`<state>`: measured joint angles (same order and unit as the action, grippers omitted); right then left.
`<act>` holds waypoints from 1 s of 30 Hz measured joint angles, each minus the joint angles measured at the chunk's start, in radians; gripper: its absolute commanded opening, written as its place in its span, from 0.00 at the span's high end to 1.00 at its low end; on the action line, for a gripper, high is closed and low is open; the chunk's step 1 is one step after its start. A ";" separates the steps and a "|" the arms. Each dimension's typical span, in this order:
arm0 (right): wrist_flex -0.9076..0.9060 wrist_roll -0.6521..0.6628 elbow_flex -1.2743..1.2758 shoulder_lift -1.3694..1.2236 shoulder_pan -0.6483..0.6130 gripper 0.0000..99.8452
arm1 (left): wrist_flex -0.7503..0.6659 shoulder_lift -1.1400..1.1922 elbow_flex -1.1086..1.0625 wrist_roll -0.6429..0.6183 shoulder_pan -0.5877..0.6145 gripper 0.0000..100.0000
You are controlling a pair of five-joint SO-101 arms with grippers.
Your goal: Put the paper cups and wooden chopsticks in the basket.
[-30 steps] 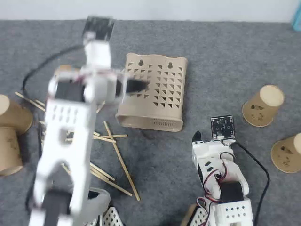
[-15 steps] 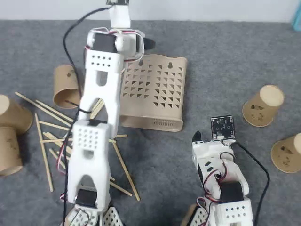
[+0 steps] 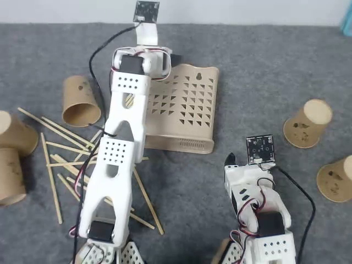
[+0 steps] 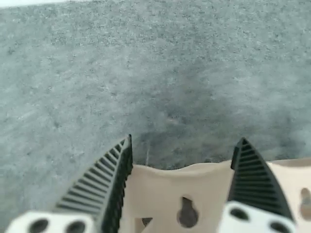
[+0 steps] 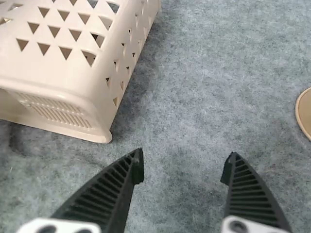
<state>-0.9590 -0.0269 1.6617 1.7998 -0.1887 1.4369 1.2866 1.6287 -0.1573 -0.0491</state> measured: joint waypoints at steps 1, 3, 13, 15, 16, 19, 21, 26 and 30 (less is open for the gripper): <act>0.000 0.000 0.000 0.000 0.000 0.73 | 0.031 0.000 0.008 0.000 0.009 0.70; 0.000 0.000 0.000 0.000 0.000 0.73 | 0.114 -0.032 0.008 0.000 0.025 0.70; 0.000 0.000 0.000 0.000 0.000 0.73 | 0.285 -0.411 -0.009 0.012 0.150 0.99; 0.000 0.000 0.000 0.000 0.000 0.73 | 0.285 -0.506 -0.074 0.038 0.169 0.99; 0.000 0.000 0.000 0.000 0.000 0.73 | 0.285 -0.560 -0.126 0.040 0.178 0.99; 0.000 0.000 0.000 0.000 0.000 0.75 | 0.285 -0.761 -0.342 0.041 0.187 0.99; 0.000 0.000 0.000 0.000 0.000 0.81 | 0.285 -0.921 -0.523 0.054 0.176 0.99; 0.000 0.000 0.000 0.000 0.000 0.96 | 0.284 -1.366 -1.010 0.072 0.130 0.99; 0.006 0.000 0.000 0.000 -0.029 0.99 | 0.173 -1.702 -1.402 0.072 0.137 0.98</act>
<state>-0.9528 -0.0269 1.6617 1.7998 -0.2179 1.6103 -0.4150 0.2263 -0.0852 0.0875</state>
